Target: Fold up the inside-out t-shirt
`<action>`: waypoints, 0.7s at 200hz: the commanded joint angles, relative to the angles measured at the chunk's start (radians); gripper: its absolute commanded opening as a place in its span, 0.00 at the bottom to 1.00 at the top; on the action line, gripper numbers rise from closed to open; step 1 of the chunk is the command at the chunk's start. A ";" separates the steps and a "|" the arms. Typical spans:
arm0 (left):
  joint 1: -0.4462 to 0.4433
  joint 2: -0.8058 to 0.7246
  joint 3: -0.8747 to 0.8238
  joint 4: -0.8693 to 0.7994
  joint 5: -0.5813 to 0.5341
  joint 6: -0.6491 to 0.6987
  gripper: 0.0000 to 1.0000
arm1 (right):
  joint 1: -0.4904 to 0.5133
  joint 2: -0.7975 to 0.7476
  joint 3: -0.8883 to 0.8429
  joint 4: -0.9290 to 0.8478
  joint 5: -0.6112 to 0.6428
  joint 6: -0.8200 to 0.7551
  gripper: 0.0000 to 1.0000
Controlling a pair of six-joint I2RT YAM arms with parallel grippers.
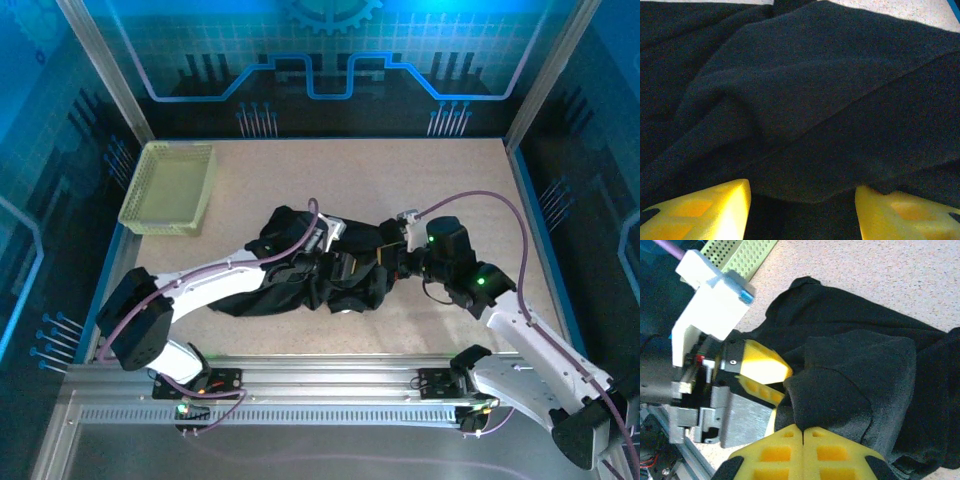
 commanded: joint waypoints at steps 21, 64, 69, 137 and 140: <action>-0.004 0.046 0.058 -0.026 -0.113 0.023 0.63 | -0.009 -0.039 -0.026 0.049 -0.090 -0.042 0.00; -0.004 -0.048 0.008 0.034 -0.119 0.078 0.71 | -0.014 -0.039 -0.014 -0.008 -0.032 -0.072 0.00; -0.004 -0.051 0.006 0.033 -0.119 0.086 0.72 | -0.015 -0.038 -0.018 -0.002 -0.037 -0.072 0.00; -0.001 0.037 0.082 0.012 -0.086 0.105 0.46 | -0.005 -0.012 -0.017 0.048 -0.129 -0.086 0.00; -0.002 0.037 0.083 0.012 -0.088 0.105 0.44 | -0.005 -0.012 -0.015 0.045 -0.126 -0.088 0.00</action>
